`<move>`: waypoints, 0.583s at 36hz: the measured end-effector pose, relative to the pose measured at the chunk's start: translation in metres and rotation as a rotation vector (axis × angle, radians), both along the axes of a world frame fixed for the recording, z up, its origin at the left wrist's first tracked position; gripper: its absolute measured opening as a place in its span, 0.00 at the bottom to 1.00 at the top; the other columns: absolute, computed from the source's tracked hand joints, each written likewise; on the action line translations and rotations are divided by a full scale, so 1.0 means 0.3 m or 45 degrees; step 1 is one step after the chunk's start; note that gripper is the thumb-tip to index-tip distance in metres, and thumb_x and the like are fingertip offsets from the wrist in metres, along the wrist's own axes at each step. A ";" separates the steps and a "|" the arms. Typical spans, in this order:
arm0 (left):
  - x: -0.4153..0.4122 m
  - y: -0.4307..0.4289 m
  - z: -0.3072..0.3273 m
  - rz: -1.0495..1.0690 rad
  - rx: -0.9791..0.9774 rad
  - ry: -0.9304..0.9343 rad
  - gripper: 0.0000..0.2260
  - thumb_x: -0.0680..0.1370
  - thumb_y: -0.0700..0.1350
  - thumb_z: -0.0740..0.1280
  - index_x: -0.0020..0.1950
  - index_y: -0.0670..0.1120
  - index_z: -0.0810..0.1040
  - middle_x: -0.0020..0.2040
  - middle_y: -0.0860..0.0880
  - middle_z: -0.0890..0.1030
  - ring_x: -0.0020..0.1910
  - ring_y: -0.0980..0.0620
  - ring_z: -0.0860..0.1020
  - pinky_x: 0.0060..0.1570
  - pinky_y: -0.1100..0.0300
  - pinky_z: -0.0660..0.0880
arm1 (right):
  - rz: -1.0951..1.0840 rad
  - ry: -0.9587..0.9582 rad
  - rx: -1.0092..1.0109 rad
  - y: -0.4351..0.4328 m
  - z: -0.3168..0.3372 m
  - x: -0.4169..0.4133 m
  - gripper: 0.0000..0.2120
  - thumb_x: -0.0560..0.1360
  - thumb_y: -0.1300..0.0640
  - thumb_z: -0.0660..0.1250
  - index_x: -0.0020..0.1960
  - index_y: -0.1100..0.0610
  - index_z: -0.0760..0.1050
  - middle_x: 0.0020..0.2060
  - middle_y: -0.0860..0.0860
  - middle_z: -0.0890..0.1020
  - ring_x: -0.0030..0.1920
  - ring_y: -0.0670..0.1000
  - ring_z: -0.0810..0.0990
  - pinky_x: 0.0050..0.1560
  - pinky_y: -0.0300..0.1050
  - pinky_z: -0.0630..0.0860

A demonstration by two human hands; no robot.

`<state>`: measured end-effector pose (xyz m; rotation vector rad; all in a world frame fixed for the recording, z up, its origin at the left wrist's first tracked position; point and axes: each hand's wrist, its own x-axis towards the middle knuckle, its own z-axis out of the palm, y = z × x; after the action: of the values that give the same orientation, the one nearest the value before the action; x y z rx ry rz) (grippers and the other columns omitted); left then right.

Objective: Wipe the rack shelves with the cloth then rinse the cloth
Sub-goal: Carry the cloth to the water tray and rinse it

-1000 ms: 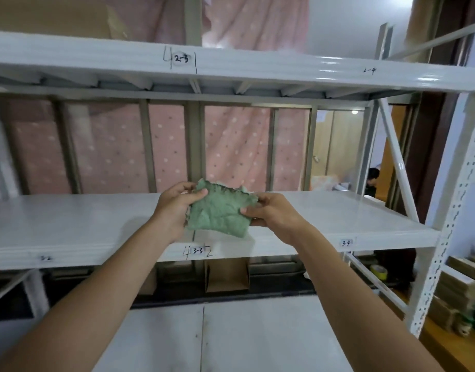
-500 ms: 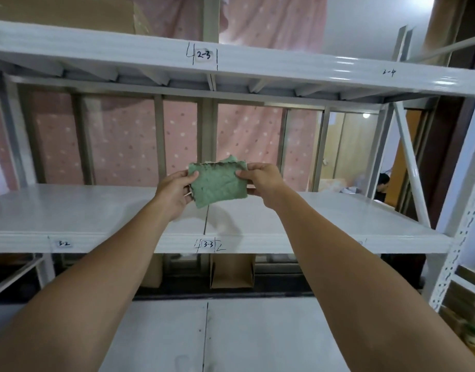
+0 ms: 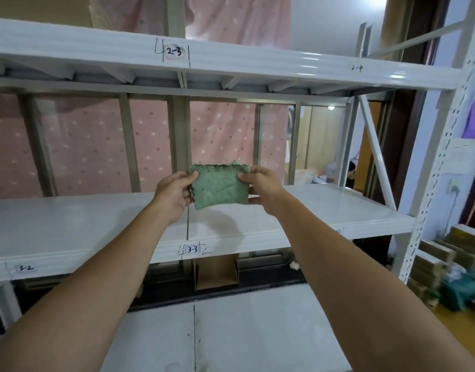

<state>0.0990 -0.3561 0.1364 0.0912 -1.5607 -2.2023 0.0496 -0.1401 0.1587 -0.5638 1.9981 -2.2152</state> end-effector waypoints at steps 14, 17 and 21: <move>-0.250 0.733 -0.098 -0.428 -0.180 0.017 0.09 0.76 0.35 0.75 0.55 0.44 0.84 0.55 0.43 0.87 0.54 0.42 0.86 0.59 0.46 0.82 | -0.554 -0.011 -0.015 0.631 -0.082 0.041 0.10 0.80 0.56 0.66 0.60 0.55 0.72 0.58 0.57 0.78 0.52 0.61 0.81 0.39 0.63 0.83; -0.278 0.946 -0.125 -0.542 -0.136 -0.031 0.08 0.77 0.32 0.73 0.55 0.40 0.84 0.56 0.39 0.86 0.53 0.41 0.86 0.60 0.48 0.82 | -0.688 0.017 -0.017 0.849 -0.106 0.072 0.11 0.79 0.55 0.68 0.60 0.56 0.73 0.56 0.57 0.79 0.51 0.60 0.82 0.40 0.64 0.83; -0.295 1.263 -0.154 -0.676 -0.081 -0.072 0.04 0.79 0.33 0.72 0.51 0.39 0.84 0.47 0.42 0.87 0.44 0.46 0.86 0.48 0.54 0.85 | -0.849 0.020 0.028 1.150 -0.146 0.128 0.07 0.78 0.55 0.69 0.53 0.54 0.75 0.55 0.57 0.79 0.52 0.61 0.82 0.39 0.62 0.83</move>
<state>0.0106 0.0228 0.0901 -0.3195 -1.8478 -2.5523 0.0879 0.2049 0.1148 0.1259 2.4796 -2.5054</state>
